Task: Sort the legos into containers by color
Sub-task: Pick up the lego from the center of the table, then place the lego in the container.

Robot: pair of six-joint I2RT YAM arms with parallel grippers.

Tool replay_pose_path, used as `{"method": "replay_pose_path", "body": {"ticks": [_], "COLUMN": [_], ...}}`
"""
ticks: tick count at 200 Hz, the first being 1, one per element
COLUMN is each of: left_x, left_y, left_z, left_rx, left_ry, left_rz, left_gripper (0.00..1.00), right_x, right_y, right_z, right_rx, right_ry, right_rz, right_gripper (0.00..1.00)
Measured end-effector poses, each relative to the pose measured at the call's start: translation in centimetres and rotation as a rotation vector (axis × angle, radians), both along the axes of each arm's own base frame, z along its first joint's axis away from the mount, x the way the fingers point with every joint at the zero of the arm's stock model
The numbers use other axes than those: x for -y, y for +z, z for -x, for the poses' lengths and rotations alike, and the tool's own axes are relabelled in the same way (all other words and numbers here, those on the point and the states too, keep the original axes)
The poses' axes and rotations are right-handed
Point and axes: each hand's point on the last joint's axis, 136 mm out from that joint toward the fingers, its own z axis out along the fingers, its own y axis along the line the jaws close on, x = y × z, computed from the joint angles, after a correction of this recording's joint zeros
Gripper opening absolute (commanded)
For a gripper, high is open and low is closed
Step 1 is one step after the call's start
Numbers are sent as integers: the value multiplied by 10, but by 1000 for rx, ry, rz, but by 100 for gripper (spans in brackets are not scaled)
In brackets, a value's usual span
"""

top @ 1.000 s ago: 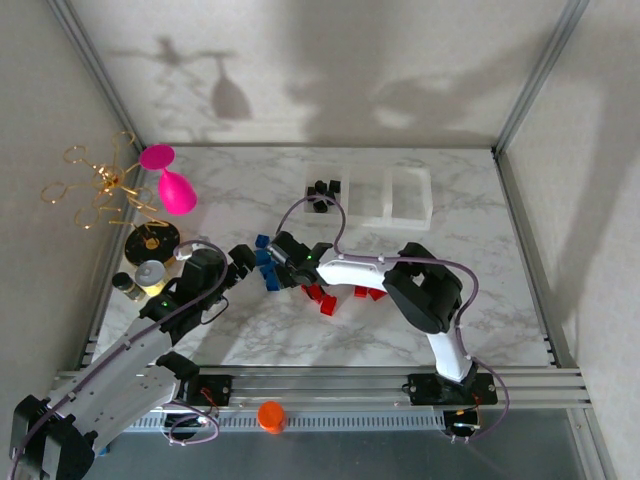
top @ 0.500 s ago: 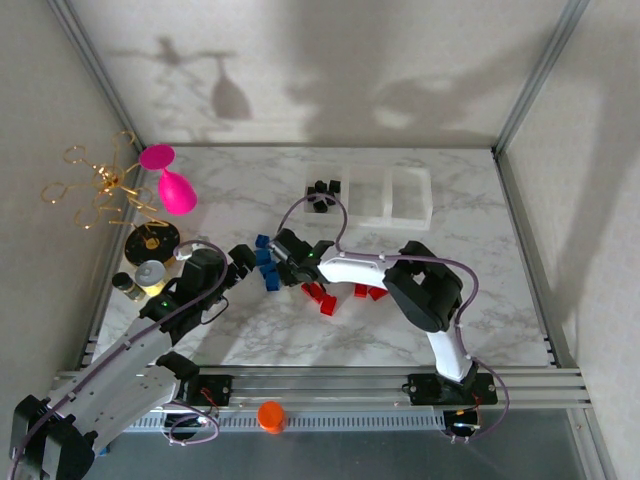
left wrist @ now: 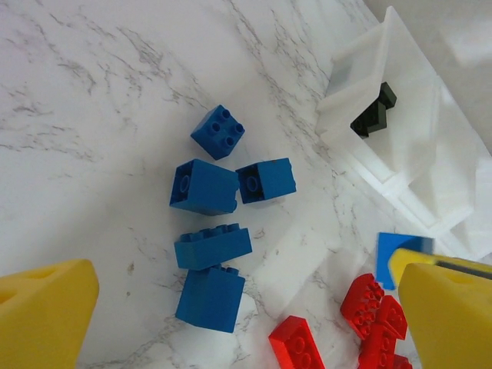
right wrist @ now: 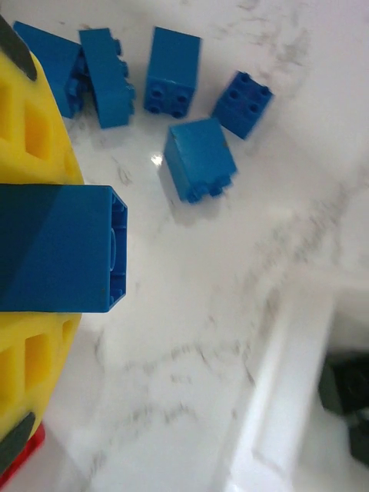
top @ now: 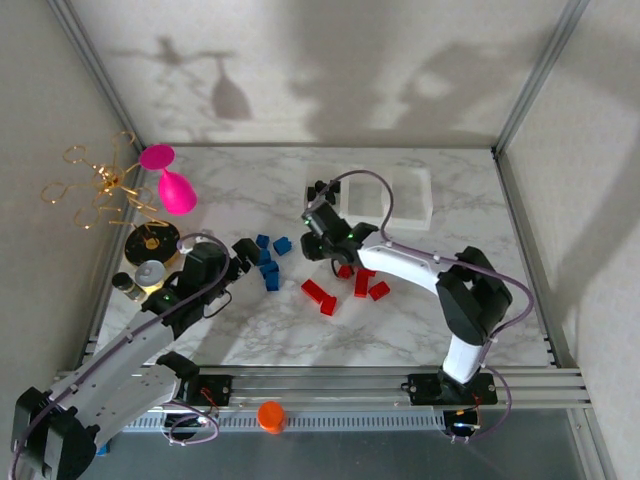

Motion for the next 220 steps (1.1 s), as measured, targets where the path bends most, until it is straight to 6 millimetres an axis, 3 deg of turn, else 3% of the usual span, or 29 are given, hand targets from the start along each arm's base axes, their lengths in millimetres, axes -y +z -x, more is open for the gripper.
{"method": "replay_pose_path", "body": {"ticks": [41, 108, 131, 170, 220], "left_x": [12, 43, 54, 64, 72], "left_y": [-2, 4, 10, 9, 3], "left_z": [-7, -25, -34, -46, -54], "left_rx": [-1, 15, 30, 32, 20], "left_ry": [-32, -94, -110, -122, -131], "left_rz": [18, 40, 45, 41, 34], "left_gripper": [100, 100, 100, 100, 100], "right_x": [47, 112, 117, 107, 114], "right_y": [22, 25, 18, 6, -21], "right_z": [-35, -91, -112, -147, -177], "right_rx": [41, 89, 102, 131, 130], "right_ry": [-122, -294, -313, -307, -330], "right_rz": [-26, 3, 26, 71, 136], "right_gripper": [26, 26, 26, 26, 31]}}
